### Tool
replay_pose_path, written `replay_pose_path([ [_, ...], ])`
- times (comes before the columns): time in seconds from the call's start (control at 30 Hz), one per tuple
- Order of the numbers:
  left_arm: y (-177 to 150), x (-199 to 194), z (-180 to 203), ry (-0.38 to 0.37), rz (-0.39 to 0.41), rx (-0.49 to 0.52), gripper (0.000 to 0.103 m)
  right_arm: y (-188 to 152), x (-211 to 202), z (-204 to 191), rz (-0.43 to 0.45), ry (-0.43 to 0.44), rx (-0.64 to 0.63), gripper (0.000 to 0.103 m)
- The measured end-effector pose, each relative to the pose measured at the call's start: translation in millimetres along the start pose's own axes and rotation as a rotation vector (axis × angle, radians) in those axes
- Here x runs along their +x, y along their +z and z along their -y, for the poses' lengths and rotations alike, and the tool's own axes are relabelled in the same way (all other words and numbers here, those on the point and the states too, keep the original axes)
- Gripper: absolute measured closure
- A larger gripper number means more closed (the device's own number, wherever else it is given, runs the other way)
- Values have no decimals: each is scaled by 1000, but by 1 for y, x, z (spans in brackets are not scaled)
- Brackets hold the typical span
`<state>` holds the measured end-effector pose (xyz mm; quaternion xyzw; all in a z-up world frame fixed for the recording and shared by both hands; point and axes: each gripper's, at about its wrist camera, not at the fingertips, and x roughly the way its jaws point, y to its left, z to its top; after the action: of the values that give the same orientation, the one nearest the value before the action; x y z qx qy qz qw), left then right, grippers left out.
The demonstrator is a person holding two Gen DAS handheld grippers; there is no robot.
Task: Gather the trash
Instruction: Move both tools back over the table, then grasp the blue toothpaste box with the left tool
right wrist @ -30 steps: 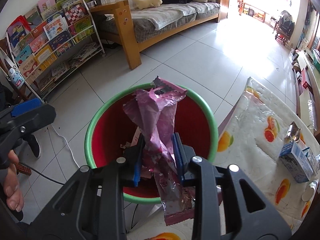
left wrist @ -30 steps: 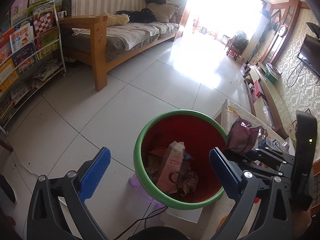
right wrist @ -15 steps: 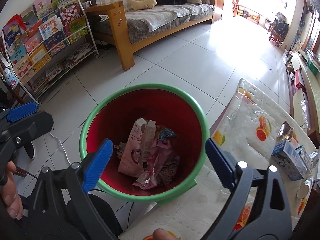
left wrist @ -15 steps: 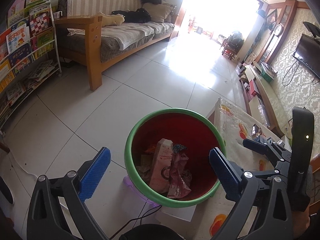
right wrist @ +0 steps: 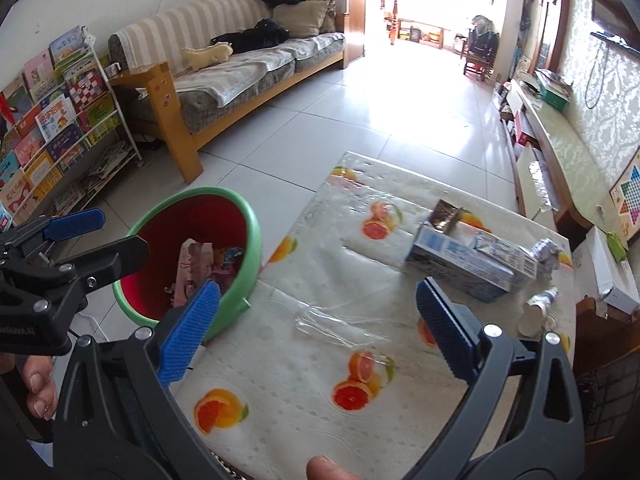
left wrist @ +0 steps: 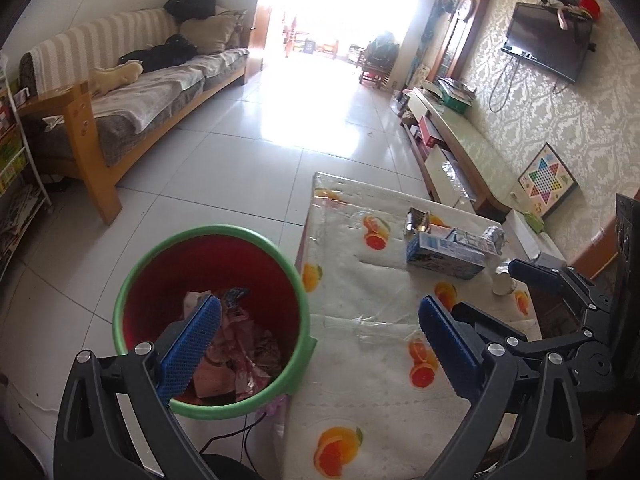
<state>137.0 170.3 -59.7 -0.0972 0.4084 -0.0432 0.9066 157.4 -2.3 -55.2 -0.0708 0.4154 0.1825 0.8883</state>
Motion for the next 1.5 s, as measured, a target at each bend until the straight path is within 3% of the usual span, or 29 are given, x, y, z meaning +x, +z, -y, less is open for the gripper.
replay_pose_path([
  [0.37, 13, 27, 128, -138, -24, 158, 8, -44, -58, 137, 50, -162, 225, 6],
  [0.53, 23, 41, 162, -137, -32, 205, 8, -67, -74, 190, 60, -227, 323, 6],
  [0.7, 32, 58, 171, -113, -52, 235, 8, -78, -79, 228, 61, -265, 385, 6],
  [0.93, 40, 90, 175, -106, -102, 287, 8, -86, -70, 259, 46, -282, 423, 6],
  [1.23, 46, 143, 191, -79, -179, 425, 8, -88, -49, 279, 20, -271, 458, 6],
  [1.5, 47, 190, 209, -117, -265, 542, 8, -80, -25, 291, -13, -269, 474, 6],
])
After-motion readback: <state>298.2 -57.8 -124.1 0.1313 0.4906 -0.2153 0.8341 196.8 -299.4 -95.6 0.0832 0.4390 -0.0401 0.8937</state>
